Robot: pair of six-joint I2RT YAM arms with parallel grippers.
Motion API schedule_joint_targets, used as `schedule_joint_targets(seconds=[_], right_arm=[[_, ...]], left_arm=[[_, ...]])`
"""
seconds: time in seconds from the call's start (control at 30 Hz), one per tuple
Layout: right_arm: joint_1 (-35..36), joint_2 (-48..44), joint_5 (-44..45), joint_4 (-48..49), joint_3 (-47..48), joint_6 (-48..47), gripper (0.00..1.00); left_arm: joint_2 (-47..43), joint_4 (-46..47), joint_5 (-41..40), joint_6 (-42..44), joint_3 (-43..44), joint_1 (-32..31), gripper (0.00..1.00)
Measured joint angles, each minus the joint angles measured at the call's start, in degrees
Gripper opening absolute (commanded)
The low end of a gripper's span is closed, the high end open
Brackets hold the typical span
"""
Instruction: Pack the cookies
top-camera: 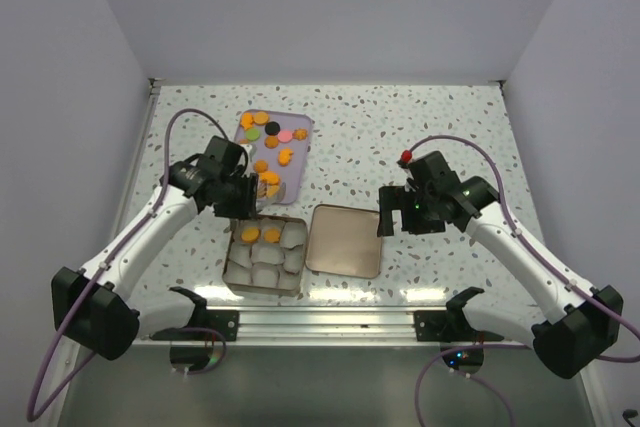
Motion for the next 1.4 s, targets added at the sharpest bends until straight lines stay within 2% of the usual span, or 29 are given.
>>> schedule_joint_targets(seconds=[0.2,0.43,0.67,0.83,0.97,1.17,1.4], right_arm=[[0.0,-0.1,0.0,-0.1,-0.2,0.0,0.99],[0.0,-0.2,0.0,-0.2,-0.7,0.0,0.99],[0.0,-0.5,-0.1,-0.2,-1.2,-0.1,0.99],[0.0,-0.5,-0.3,-0.1,-1.6,-0.2,0.99],[0.1,-0.3,-0.4,0.1,-1.6,-0.2,0.99],[0.3,0.4,-1.7,0.9,-2.5,-0.2,0.98],[0.4,1.2,-3.1,2.0,-3.8,0.3,0.99]], left_arm=[[2.1,-0.2,-3.5,-0.6,-0.2,-3.8,0.45],[4.9,-1.2,-8.3,-2.5,-0.8,-8.5,0.33],[4.5,-2.9,-10.6,-3.2,1.3,-9.0,0.29],[0.8,-4.2,-11.2,-3.8,5.1,-9.0,0.29],[-3.7,-4.3,-9.4,-4.0,7.1,-9.0,0.29],[-11.6,-4.2,-2.0,-4.0,7.2,-9.0,0.29],[-20.2,-4.7,4.4,-4.9,2.0,-9.0,0.29]])
